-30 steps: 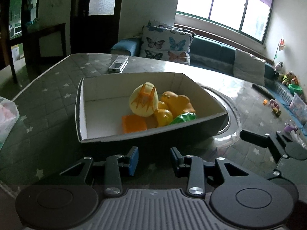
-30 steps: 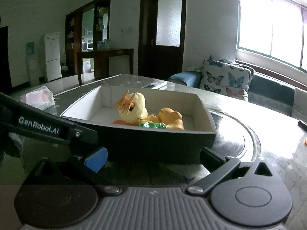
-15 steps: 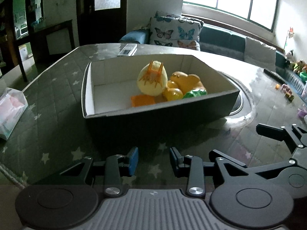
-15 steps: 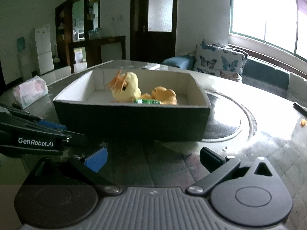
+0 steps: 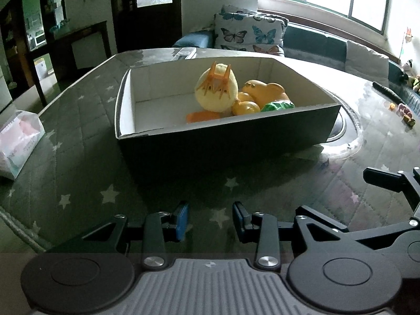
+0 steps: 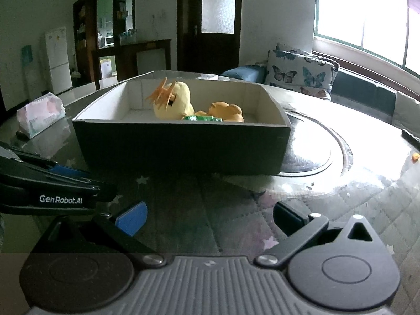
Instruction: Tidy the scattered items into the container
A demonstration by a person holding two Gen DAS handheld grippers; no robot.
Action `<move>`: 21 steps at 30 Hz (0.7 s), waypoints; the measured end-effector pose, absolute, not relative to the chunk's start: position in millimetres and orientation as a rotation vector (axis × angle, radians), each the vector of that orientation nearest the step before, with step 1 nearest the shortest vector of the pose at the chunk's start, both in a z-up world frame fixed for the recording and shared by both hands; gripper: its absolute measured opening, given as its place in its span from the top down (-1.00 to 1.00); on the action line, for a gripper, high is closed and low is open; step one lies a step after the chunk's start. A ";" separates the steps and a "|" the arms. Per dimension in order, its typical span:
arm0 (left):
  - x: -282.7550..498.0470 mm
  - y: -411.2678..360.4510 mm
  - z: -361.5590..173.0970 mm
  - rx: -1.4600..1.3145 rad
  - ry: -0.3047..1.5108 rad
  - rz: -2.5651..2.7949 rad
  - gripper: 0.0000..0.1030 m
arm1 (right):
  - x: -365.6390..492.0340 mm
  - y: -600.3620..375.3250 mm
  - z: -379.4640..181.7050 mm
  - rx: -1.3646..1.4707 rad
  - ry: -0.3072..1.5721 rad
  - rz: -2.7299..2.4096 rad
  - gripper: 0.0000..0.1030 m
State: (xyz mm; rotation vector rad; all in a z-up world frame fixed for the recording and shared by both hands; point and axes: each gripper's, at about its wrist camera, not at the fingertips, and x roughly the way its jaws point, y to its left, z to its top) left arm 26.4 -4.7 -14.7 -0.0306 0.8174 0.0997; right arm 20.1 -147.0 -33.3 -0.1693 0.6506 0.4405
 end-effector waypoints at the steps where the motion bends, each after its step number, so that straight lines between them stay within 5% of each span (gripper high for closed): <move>1: 26.2 -5.1 -15.1 -0.025 0.816 0.104 0.25 | 20.1 -147.7 -33.9 -0.170 0.652 0.440 -1.00; 21: 25.0 -12.3 -17.1 0.030 0.780 0.125 0.26 | 18.7 -151.0 -37.9 -0.172 0.657 0.433 -1.00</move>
